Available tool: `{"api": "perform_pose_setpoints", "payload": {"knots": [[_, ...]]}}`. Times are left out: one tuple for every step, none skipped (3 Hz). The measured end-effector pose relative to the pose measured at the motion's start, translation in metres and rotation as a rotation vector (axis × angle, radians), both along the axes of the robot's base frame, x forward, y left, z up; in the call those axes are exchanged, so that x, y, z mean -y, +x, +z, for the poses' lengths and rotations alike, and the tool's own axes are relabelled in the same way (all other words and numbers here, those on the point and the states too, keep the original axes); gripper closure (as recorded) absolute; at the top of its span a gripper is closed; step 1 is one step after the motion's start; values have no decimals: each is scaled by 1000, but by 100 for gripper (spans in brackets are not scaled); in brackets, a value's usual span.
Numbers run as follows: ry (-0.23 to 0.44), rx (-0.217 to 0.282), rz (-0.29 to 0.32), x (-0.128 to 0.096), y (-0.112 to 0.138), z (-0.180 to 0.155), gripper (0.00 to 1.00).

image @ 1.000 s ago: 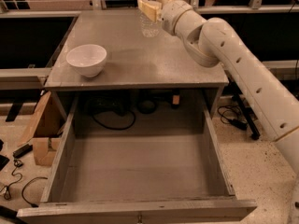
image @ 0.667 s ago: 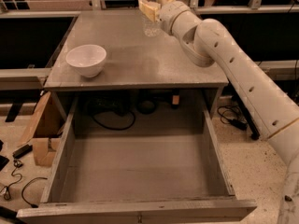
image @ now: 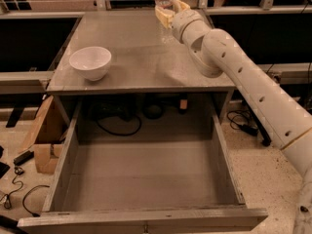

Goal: Pick water bottle from top drawer and place on counter

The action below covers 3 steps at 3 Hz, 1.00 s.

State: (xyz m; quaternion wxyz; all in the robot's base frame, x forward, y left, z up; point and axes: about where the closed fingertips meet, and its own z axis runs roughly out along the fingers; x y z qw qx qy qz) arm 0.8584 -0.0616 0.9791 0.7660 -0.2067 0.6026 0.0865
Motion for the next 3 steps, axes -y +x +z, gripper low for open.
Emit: {"api": "perform_pose_setpoints", "payload": {"knots": [[36,-18,-37,9,2,-8,100],[64,-31,-59,15,3,-13,100],[100,-53,-82,20,3,-20,100]]}}
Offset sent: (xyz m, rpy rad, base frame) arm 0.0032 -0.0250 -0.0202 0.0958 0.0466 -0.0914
